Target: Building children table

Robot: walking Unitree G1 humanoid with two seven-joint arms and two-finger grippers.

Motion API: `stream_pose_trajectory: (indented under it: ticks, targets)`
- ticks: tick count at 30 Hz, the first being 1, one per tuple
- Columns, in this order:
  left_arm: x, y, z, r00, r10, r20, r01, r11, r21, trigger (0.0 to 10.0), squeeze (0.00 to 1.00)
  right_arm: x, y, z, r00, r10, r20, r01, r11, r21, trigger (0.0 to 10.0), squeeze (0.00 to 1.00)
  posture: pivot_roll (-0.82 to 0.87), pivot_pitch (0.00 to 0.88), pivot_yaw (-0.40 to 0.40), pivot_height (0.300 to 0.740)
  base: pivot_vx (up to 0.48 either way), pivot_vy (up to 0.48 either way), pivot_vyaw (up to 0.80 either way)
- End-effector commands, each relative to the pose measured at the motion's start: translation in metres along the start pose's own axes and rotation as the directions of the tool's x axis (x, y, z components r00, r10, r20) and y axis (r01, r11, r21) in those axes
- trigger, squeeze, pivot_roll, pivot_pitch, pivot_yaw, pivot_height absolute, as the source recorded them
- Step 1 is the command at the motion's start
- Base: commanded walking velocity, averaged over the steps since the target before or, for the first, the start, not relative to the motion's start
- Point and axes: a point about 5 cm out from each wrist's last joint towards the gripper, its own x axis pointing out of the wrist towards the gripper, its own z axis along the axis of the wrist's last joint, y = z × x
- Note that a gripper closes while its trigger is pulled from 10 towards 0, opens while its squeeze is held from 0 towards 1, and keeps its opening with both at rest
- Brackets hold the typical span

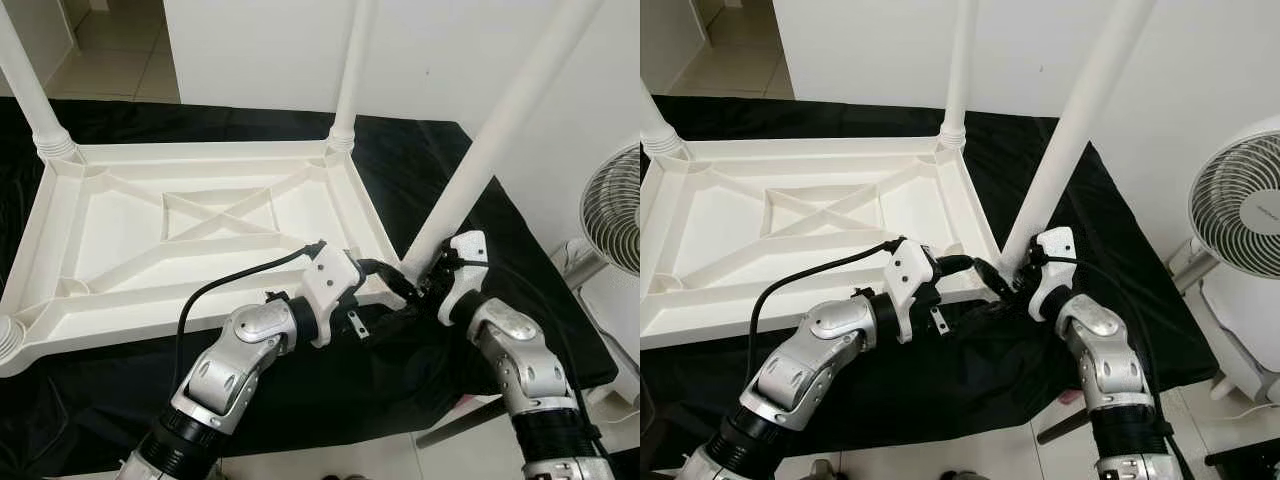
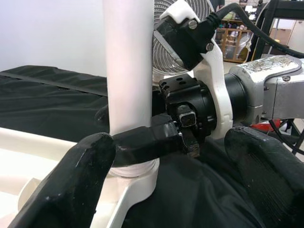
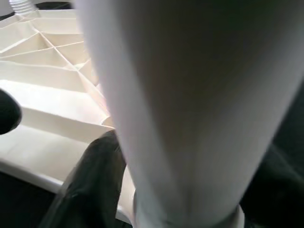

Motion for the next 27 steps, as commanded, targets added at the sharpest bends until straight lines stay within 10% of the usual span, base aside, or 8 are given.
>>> stream_pose_trajectory:
  ticks: [1,9,10,11,22,27]
  targets:
    - [0.001,-0.002,0.0,1.0,0.006,0.0,-0.006,1.0,-0.003,10.0,0.0,0.004,0.007,-0.006,0.997,0.07,-0.021,-0.07,0.997,0.017,0.0,0.0,0.05,0.082,-0.098,0.74,0.0,0.0,0.0]
    - [0.002,0.001,0.001,1.0,0.003,0.002,-0.003,1.0,0.001,10.0,0.0,-0.003,0.003,-0.014,0.999,0.048,-0.019,-0.047,0.998,0.051,0.0,0.0,0.04,0.089,-0.083,0.74,0.0,0.0,0.0]
    - [0.003,0.001,0.002,1.0,-0.001,0.003,0.001,1.0,0.003,10.0,0.0,-0.004,0.003,-0.014,0.999,0.029,-0.021,-0.028,0.998,0.056,9.5,0.0,0.04,0.089,-0.083,0.74,0.0,0.0,0.0]
    - [0.003,0.001,0.002,1.0,-0.003,0.003,0.003,1.0,0.005,10.0,0.0,-0.005,0.003,-0.014,1.0,0.017,-0.02,-0.016,0.998,0.059,10.0,0.0,0.04,0.089,-0.083,0.74,0.0,0.0,0.0]
    - [0.003,0.003,0.002,1.0,0.007,0.005,-0.008,1.0,0.009,10.0,0.0,-0.017,-0.001,-0.021,0.943,-0.331,-0.034,0.332,0.937,0.103,10.0,0.0,0.04,0.081,-0.106,0.74,0.0,0.0,0.0]
    - [0.004,0.007,0.003,1.0,0.027,0.012,-0.027,1.0,0.015,10.0,0.0,-0.023,-0.002,-0.02,0.811,-0.584,-0.039,0.583,0.801,0.138,10.0,0.0,0.04,0.073,-0.109,0.74,0.0,0.0,0.0]
